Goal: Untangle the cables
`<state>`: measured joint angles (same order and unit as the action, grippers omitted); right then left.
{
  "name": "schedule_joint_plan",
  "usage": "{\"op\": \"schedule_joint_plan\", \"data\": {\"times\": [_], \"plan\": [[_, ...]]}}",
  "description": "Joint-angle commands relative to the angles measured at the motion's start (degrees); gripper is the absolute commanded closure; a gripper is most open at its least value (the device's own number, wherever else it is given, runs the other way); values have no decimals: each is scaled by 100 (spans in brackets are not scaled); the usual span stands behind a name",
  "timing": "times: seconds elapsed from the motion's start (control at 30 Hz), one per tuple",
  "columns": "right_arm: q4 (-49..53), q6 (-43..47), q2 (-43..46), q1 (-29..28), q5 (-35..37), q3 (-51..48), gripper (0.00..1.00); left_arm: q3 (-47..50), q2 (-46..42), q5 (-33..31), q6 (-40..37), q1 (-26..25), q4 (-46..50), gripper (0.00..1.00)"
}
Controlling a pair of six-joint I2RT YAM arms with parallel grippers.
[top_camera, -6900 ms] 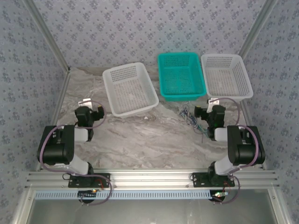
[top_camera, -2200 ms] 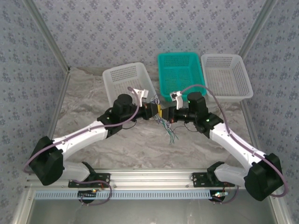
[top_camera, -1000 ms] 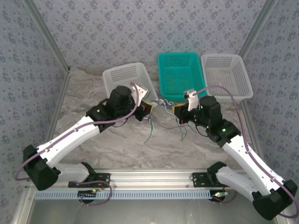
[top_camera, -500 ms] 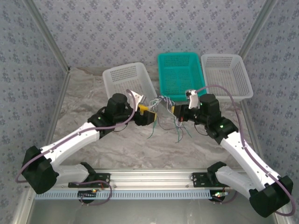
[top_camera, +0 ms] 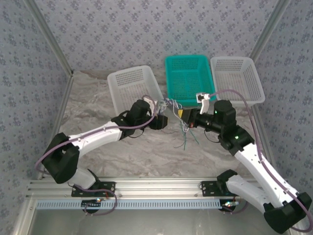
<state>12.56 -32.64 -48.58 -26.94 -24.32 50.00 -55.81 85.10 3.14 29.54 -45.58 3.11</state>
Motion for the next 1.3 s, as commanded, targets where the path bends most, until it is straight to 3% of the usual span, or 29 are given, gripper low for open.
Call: {"op": "schedule_joint_plan", "data": {"times": [0.0, 0.07, 0.1, 0.13, 0.27, 0.37, 0.43, 0.57, 0.63, 0.67, 0.73, 0.8, 0.9, 1.07, 1.17, 1.27], "plan": [[142, -162, 348, 324, 60, 374, 100, -246, -101, -1595, 199, 148, 1166, 56], [240, -201, 423, 584, -119, 404, 100, 34, -362, -1615, 225, 236, 968, 87], [356, -201, 443, 716, -151, 427, 100, 194, -520, -1557, 227, 264, 813, 97], [514, -186, 446, 839, -150, 453, 100, 320, -677, -1576, 228, 285, 730, 100], [827, -216, 450, 1287, -285, 375, 100, 580, -1226, -1668, 245, 412, 654, 100], [1056, -200, 450, 1410, -305, 191, 100, 757, -1687, -1398, 113, 493, 385, 100], [1252, -209, 447, 1394, -162, -59, 99, 808, -1942, -1020, -78, 516, 173, 100], [1272, -538, 402, 1186, 271, -1131, 85, 744, -2106, -85, -553, 518, -150, 100], [1284, -472, 249, 1114, 334, -1580, 73, 642, -1991, 272, -813, 473, -128, 100], [1393, -404, 147, 1126, 355, -1649, 71, 587, -1921, 280, -910, 421, -49, 100], [1749, -115, -43, 1184, 337, -1472, 56, 533, -1771, 186, -1103, 256, -2, 100], [1947, 163, -16, 1176, 231, -1127, 27, 536, -1637, 68, -1244, 102, -46, 100], [1862, 603, 248, 1056, 48, -603, 1, 459, -1397, 23, -1473, -123, -76, 100], [625, 1032, 242, 487, -751, -325, 0, 172, -1093, -37, -1678, -429, -39, 100], [-361, 1346, 84, -141, -777, -555, 0, 112, -1023, 50, -1741, -551, -168, 100], [-1531, 1893, -6, -772, -630, -1041, 6, 27, -962, 90, -1767, -614, -171, 100]]}}
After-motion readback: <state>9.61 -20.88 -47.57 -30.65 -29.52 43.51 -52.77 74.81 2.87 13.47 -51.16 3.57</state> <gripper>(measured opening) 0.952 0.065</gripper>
